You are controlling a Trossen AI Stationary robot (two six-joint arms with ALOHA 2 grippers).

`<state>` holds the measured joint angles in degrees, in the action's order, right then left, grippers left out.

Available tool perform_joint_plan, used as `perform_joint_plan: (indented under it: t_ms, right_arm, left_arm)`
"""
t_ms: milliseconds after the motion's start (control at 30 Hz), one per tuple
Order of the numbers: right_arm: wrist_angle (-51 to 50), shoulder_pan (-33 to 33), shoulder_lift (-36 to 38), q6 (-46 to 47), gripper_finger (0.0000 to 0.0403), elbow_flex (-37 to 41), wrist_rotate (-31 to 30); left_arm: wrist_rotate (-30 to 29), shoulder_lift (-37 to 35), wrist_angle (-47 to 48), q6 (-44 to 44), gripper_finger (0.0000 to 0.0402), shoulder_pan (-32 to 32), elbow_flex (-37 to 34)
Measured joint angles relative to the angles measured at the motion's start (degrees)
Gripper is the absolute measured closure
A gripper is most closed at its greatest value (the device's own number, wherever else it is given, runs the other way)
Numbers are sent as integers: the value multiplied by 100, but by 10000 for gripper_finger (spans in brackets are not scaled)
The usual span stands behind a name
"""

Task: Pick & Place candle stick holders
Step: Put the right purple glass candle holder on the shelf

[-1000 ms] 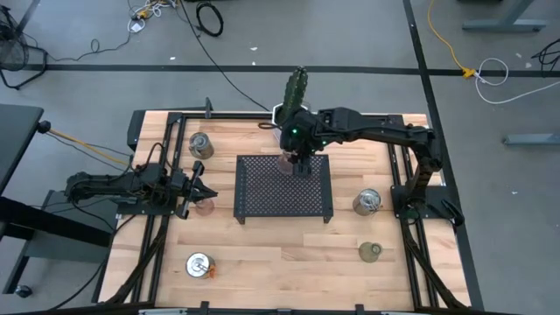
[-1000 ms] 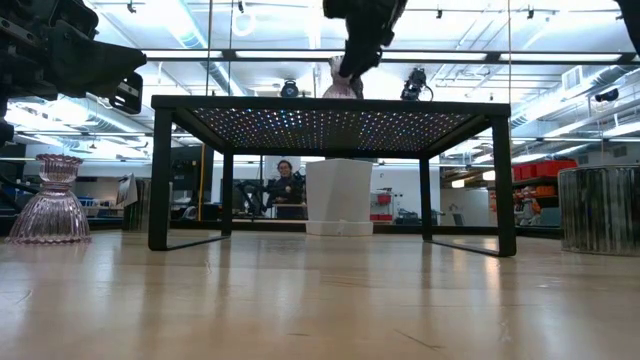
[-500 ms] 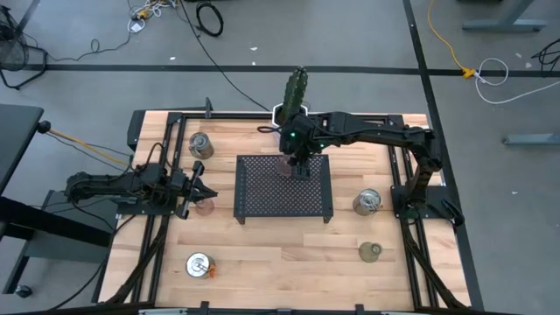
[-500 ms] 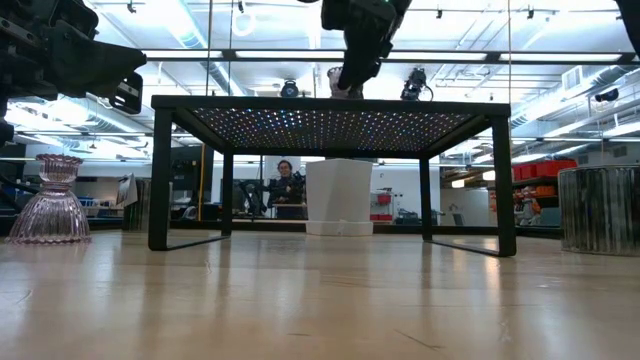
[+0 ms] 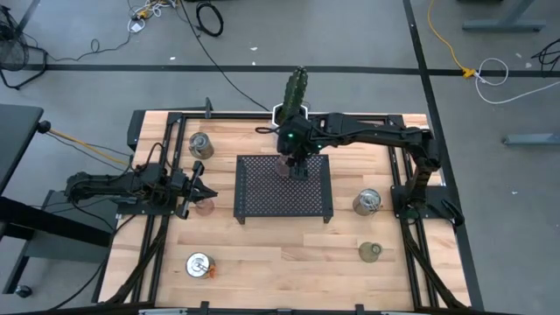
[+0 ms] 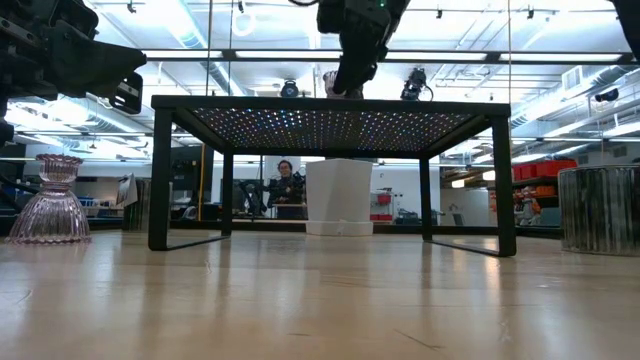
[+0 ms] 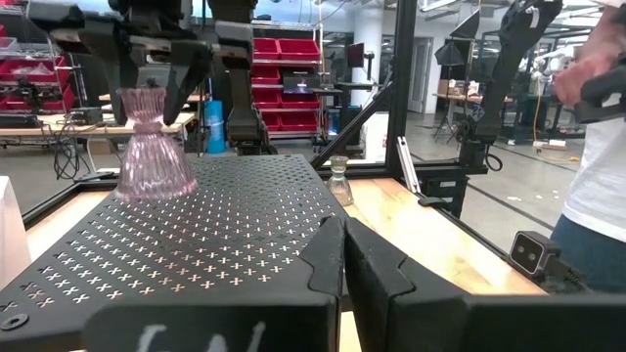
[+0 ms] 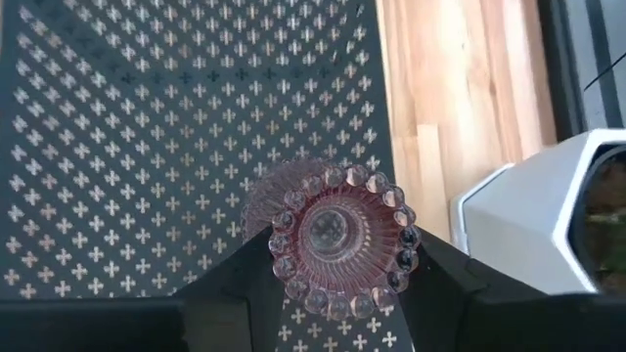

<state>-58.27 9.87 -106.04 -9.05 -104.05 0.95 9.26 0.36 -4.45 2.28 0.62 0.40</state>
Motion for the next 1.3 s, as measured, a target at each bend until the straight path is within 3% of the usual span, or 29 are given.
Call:
perform_joint_plan:
  t_ms: [1300]
  right_arm:
    - [80,0,-57,-47,236,0,-146]
  left_arm:
    - [0,-1,0,0,383,-1,-1]
